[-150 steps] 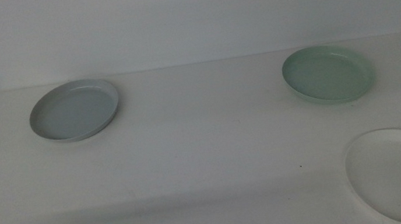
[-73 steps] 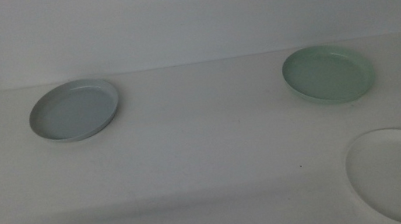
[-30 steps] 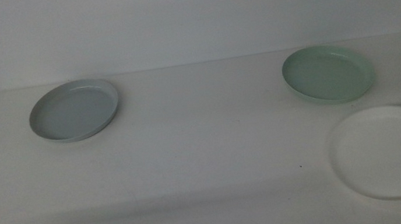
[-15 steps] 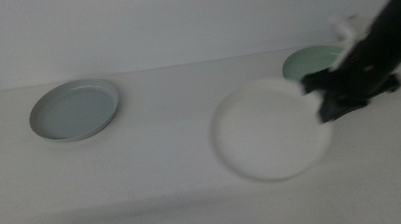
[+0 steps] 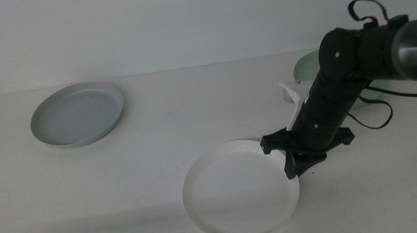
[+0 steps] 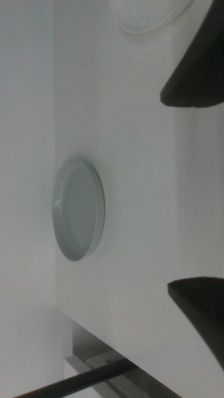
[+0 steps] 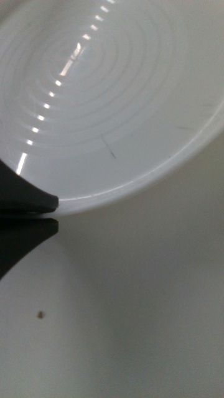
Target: Stack the three bowls on top of each other.
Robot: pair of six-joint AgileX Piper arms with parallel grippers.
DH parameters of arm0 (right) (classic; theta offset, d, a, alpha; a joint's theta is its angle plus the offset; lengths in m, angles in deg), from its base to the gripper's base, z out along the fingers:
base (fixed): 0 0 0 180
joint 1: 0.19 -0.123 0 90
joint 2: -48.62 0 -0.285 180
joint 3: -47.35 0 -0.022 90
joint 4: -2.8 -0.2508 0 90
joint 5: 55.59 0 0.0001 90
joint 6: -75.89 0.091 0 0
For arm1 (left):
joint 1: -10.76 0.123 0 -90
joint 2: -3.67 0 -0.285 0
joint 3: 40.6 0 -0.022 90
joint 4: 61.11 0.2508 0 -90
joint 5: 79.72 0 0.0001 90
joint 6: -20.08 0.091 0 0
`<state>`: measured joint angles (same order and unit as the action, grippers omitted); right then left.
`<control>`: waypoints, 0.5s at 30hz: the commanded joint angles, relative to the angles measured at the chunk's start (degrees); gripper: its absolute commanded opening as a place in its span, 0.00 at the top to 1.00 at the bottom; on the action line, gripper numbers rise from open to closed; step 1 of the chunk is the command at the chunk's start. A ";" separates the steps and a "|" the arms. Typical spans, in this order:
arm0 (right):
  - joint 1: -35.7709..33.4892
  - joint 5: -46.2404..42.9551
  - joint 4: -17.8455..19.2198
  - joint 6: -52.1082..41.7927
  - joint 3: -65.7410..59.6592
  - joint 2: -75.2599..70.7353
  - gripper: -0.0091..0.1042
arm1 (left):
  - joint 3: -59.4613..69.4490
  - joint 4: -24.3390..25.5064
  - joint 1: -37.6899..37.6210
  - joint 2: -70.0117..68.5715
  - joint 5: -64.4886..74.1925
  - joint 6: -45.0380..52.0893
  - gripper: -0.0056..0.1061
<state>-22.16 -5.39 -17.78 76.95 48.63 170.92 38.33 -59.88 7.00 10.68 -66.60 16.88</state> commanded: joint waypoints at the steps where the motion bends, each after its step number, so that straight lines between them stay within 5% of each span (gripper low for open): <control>1: -0.30 -1.20 -0.33 -0.48 1.74 -2.41 0.91 | 0.33 -0.07 -0.09 -0.79 -4.50 -0.51 0.14; 5: -0.30 -2.73 -0.05 -0.70 1.74 -2.33 0.84 | 0.33 -0.07 -0.09 -0.79 -4.50 -0.51 0.14; 15: 1.87 -2.82 3.16 -1.05 2.82 -9.72 0.38 | 0.33 -0.07 -0.09 -0.79 -4.50 -0.46 0.14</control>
<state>-21.65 -7.29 -15.87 76.76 49.11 166.80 38.33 -59.88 7.00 10.68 -66.60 16.88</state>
